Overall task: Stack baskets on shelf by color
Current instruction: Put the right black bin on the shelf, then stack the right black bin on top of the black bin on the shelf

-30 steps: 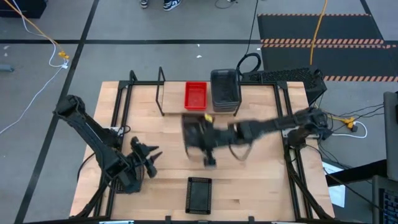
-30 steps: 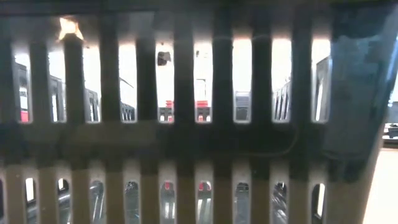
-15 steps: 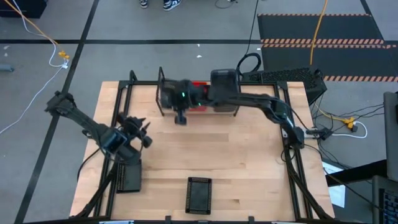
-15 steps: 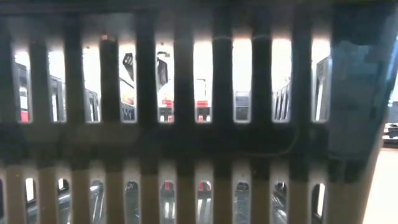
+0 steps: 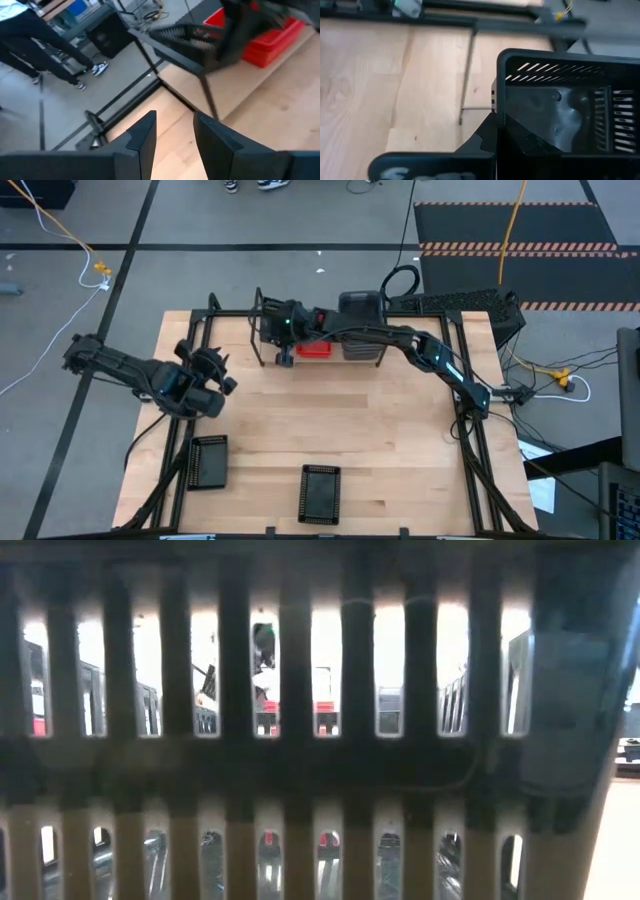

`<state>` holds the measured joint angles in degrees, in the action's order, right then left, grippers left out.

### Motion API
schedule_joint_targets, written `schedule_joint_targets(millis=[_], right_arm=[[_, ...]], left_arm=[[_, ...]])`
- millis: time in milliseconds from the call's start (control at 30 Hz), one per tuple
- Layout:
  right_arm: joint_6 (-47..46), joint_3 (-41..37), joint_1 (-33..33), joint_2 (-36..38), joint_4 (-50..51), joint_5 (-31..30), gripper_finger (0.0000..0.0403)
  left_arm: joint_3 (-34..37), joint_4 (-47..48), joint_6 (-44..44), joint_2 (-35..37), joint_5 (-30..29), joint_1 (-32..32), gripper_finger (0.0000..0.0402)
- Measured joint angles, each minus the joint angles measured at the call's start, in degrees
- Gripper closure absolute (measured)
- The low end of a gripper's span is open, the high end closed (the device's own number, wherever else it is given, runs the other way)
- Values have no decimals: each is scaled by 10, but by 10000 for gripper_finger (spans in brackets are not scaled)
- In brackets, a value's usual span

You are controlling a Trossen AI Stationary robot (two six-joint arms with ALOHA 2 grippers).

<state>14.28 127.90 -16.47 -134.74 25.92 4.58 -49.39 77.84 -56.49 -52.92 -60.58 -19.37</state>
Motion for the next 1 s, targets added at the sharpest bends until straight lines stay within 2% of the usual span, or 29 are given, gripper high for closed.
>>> schedule_joint_targets(millis=[267,633,767,1000], right_arm=[[-16,0,0,-21,-2,0,403],[-16,-16,1,-21,18,0,385],[-26,-29,1,-21,-5,-1,360],[-44,-41,1,-21,-61,-2,281]], left_arm=[[0,0,43,10,0,38,268],[0,0,43,8,5,40,268],[0,0,43,8,6,40,268],[0,-1,39,8,7,40,268]])
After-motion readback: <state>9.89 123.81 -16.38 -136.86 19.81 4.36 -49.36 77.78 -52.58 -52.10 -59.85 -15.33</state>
